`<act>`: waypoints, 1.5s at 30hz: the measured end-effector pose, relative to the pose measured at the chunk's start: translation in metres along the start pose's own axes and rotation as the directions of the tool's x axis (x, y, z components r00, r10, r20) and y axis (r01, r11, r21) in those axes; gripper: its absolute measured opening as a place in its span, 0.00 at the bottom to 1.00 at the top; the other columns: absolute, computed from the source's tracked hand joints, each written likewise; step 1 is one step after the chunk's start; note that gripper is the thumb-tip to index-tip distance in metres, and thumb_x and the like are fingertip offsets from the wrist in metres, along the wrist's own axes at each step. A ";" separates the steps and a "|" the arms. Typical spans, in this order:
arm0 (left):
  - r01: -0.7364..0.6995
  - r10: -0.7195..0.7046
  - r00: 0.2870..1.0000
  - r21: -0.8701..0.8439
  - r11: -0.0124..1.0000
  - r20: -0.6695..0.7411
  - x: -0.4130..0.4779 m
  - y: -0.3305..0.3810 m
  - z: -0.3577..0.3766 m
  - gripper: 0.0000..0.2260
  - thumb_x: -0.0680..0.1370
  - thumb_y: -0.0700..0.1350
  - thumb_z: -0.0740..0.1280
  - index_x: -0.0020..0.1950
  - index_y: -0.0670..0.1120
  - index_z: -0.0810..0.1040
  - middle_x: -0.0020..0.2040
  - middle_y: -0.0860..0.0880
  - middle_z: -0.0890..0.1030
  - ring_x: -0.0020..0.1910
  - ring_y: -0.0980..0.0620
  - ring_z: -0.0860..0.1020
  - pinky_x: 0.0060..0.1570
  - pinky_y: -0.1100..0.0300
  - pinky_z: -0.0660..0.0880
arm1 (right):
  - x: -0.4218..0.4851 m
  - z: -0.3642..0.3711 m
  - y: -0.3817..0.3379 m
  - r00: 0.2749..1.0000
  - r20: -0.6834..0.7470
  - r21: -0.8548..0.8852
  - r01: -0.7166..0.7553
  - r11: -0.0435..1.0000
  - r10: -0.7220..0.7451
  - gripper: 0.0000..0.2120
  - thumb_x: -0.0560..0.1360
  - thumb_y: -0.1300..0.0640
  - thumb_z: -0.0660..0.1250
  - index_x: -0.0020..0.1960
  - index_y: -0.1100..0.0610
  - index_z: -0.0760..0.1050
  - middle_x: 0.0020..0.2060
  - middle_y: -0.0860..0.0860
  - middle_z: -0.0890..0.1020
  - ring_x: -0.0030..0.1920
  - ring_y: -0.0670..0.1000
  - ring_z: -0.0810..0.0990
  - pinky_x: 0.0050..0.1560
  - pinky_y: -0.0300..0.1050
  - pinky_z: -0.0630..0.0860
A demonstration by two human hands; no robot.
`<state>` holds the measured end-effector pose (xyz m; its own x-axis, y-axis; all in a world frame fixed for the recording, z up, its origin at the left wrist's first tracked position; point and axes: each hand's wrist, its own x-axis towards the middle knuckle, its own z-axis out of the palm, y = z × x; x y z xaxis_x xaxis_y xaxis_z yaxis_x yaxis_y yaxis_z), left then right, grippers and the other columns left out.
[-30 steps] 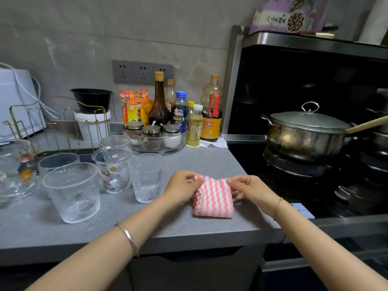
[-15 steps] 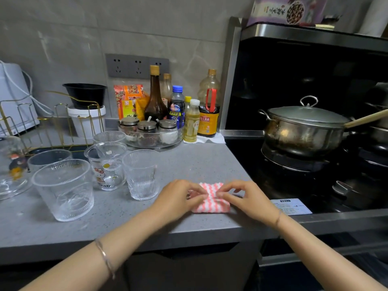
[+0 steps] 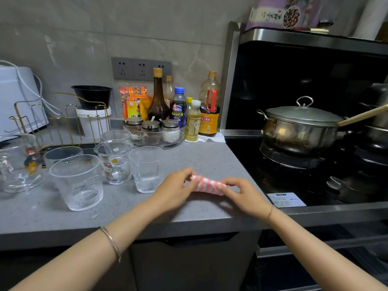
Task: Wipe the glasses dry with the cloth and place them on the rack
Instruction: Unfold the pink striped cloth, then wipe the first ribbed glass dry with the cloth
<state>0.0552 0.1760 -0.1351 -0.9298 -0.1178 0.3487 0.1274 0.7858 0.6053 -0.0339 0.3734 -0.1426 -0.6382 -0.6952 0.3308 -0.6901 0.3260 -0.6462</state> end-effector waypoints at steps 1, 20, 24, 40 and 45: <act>0.041 -0.045 0.999 -0.154 0.987 -0.024 -0.001 0.004 -0.003 0.07 0.80 0.48 0.64 0.44 0.47 0.75 0.39 0.52 0.79 0.40 0.53 0.77 0.44 0.57 0.71 | 0.002 -0.001 -0.007 0.999 -0.008 0.110 -0.033 0.993 0.034 0.11 0.79 0.55 0.64 0.46 0.60 0.81 0.42 0.51 0.83 0.43 0.41 0.78 0.49 0.36 0.73; 0.066 -0.325 0.840 -0.514 0.856 -0.433 -0.029 0.011 -0.069 0.04 0.80 0.47 0.65 0.51 0.47 0.76 0.47 0.53 0.79 0.48 0.53 0.77 0.52 0.61 0.75 | 0.028 0.047 -0.095 0.915 0.224 0.904 -0.324 0.280 0.335 0.17 0.78 0.51 0.62 0.59 0.64 0.75 0.51 0.57 0.84 0.47 0.51 0.83 0.46 0.41 0.80; 0.167 -0.398 0.748 -0.430 0.887 -0.530 -0.052 -0.013 -0.072 0.14 0.78 0.49 0.68 0.60 0.47 0.68 0.59 0.51 0.71 0.57 0.52 0.71 0.58 0.60 0.68 | 0.042 0.055 -0.085 0.904 0.113 0.945 -0.226 0.236 0.412 0.20 0.80 0.51 0.59 0.66 0.64 0.71 0.56 0.55 0.82 0.52 0.50 0.82 0.52 0.43 0.78; 0.376 -0.541 0.794 -0.475 0.796 -0.278 -0.030 -0.037 -0.048 0.33 0.71 0.50 0.76 0.69 0.43 0.64 0.64 0.49 0.73 0.59 0.54 0.72 0.51 0.70 0.63 | 0.079 0.102 -0.092 0.893 0.082 0.900 -0.258 0.352 0.442 0.23 0.82 0.50 0.56 0.69 0.64 0.68 0.65 0.57 0.75 0.63 0.53 0.75 0.64 0.43 0.69; 0.358 -0.513 0.821 -0.474 0.804 -0.251 -0.027 -0.040 -0.055 0.30 0.67 0.55 0.78 0.62 0.45 0.70 0.59 0.50 0.78 0.58 0.51 0.77 0.56 0.61 0.71 | 0.074 0.089 -0.090 0.902 0.078 0.862 -0.275 0.425 0.425 0.24 0.81 0.47 0.56 0.69 0.63 0.69 0.64 0.55 0.76 0.59 0.52 0.77 0.64 0.45 0.70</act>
<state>0.0939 0.1143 -0.1293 -0.7420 -0.6522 0.1551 -0.0665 0.3018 0.9511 0.0110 0.2356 -0.1208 -0.8423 -0.5382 -0.0297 0.1761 -0.2227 -0.9588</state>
